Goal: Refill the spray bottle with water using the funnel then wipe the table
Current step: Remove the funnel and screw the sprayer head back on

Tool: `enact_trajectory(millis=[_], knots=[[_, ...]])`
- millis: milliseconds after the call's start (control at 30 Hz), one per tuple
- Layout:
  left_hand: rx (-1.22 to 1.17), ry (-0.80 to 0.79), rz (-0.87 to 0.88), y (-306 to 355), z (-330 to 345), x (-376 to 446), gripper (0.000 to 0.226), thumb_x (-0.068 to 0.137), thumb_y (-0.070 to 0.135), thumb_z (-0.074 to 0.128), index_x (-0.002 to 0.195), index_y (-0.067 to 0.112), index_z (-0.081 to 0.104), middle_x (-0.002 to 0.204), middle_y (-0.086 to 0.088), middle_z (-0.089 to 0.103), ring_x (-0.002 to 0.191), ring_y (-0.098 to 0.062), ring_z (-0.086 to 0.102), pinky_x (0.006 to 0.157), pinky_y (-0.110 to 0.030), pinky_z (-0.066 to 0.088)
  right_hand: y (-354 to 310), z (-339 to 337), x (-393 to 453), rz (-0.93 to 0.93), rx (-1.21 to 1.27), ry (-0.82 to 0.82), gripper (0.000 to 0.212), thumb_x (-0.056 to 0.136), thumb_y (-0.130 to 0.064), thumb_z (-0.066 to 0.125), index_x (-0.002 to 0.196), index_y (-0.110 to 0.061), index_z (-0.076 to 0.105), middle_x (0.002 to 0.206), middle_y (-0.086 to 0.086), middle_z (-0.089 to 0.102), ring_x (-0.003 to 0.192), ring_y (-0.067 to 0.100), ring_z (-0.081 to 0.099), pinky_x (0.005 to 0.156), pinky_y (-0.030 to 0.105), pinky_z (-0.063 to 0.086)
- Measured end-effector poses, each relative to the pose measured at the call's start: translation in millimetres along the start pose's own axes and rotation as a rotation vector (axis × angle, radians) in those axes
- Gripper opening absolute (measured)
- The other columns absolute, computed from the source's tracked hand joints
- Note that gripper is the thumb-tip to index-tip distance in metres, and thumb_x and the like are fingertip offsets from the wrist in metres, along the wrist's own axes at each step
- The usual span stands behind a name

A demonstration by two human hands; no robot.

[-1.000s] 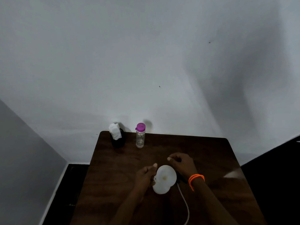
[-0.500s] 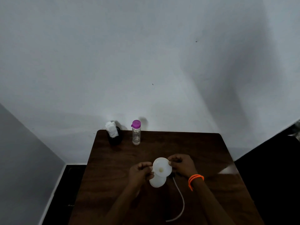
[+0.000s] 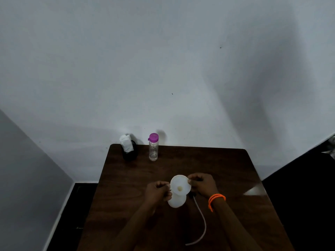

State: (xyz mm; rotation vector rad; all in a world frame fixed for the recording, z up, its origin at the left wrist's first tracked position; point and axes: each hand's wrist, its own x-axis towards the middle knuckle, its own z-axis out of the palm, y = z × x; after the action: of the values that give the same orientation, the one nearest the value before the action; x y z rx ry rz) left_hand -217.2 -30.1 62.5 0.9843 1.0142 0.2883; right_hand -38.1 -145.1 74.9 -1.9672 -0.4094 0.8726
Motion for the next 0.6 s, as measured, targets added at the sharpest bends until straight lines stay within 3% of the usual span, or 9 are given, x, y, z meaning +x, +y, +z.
enact_trajectory(millis=[133, 233, 367, 533, 600], knots=[[0.021, -0.015, -0.038, 3, 1, -2, 0.01, 0.091, 0.006, 0.068, 0.093, -0.003, 0.072, 0.074, -0.018, 0.069, 0.062, -0.024, 0.065, 0.057, -0.032, 0.056, -2, -1, -3, 0.019, -0.031, -0.009, 0.012, 0.085, 0.001, 0.075, 0.09, -0.01, 0.075, 0.094, 0.015, 0.074, 0.083, 0.023, 0.073, 0.057, 0.024, 0.057], [-0.017, -0.029, -0.077, 6, 2, -3, 0.013, 0.092, 0.007, 0.067, 0.094, -0.004, 0.071, 0.068, -0.016, 0.065, 0.056, -0.023, 0.062, 0.051, -0.03, 0.051, -8, -4, -6, 0.027, -0.018, -0.024, 0.011, 0.085, 0.001, 0.074, 0.096, -0.004, 0.075, 0.093, 0.016, 0.074, 0.077, 0.021, 0.072, 0.052, 0.02, 0.055], [-0.031, -0.059, -0.079, 17, 3, -4, 0.018, 0.092, 0.01, 0.067, 0.097, -0.007, 0.069, 0.066, -0.015, 0.066, 0.053, -0.021, 0.062, 0.048, -0.028, 0.051, -19, -11, -5, 0.04, 0.053, -0.052, 0.013, 0.086, 0.001, 0.073, 0.099, -0.002, 0.073, 0.102, 0.019, 0.072, 0.085, 0.026, 0.072, 0.057, 0.025, 0.058], [-0.062, -0.1, -0.09, 40, 6, -2, 0.018, 0.093, 0.015, 0.066, 0.099, -0.002, 0.07, 0.067, -0.013, 0.068, 0.054, -0.019, 0.063, 0.049, -0.028, 0.053, -36, -22, 3, 0.01, -0.078, -0.109, 0.013, 0.092, -0.007, 0.069, 0.104, -0.005, 0.073, 0.084, 0.013, 0.073, 0.05, 0.011, 0.065, 0.045, 0.02, 0.049], [-0.09, -0.134, -0.102, 50, 7, 0, 0.019, 0.093, 0.014, 0.065, 0.104, -0.001, 0.069, 0.07, -0.012, 0.069, 0.055, -0.018, 0.063, 0.049, -0.027, 0.052, -41, -25, 9, -0.007, -0.086, -0.12, 0.014, 0.093, -0.007, 0.068, 0.105, -0.005, 0.073, 0.086, 0.015, 0.073, 0.051, 0.014, 0.063, 0.044, 0.022, 0.049]])
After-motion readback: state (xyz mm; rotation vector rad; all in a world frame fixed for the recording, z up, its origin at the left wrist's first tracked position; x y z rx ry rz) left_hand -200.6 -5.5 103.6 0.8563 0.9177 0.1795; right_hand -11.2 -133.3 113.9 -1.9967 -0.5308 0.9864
